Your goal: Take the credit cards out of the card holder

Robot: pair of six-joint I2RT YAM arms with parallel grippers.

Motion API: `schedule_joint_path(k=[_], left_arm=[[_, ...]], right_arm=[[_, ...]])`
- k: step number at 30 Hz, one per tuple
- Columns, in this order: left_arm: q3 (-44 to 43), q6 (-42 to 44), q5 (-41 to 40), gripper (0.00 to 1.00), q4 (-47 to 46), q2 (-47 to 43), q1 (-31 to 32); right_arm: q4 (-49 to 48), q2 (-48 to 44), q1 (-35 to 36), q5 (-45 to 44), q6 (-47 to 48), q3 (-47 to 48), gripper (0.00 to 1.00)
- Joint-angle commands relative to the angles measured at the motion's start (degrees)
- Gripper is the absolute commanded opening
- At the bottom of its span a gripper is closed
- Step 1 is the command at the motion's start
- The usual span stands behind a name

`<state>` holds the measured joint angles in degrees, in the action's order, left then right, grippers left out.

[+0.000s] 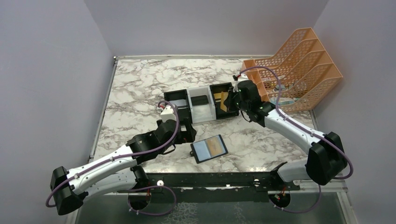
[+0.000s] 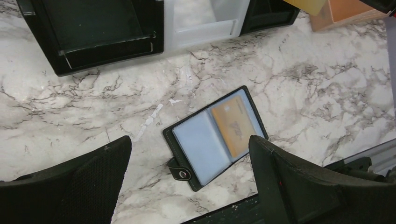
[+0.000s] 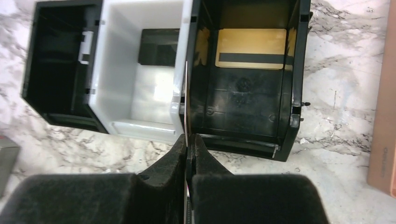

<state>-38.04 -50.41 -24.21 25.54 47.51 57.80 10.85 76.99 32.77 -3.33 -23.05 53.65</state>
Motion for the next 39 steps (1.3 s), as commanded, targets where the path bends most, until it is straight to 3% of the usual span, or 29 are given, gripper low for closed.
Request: schedule_joint_path(k=[1,8,17,26,39], left_arm=[[-2.0,0.9,3.6,0.99,2.4,1.2,-2.9],[-2.4,3.7,9.1,0.99,1.6,2.8,-8.3],[-1.9,6.0,11.8,0.99,0.4,3.9,-10.3],[-1.3,6.3,11.0,0.99,-0.1,4.3,-11.1],[-1.4,10.2,14.9,0.99,-0.6,6.1,-14.7]], right_arm=[[3.4,3.8,0.0,-3.4,3.9,3.6,0.01],[5.4,9.3,0.0,-0.8,5.3,6.4,0.01],[6.6,14.9,0.0,4.6,6.0,9.4,0.01],[6.9,14.0,0.0,12.2,4.3,6.7,0.01],[0.0,12.7,0.0,-7.0,14.6,8.4,0.01]])
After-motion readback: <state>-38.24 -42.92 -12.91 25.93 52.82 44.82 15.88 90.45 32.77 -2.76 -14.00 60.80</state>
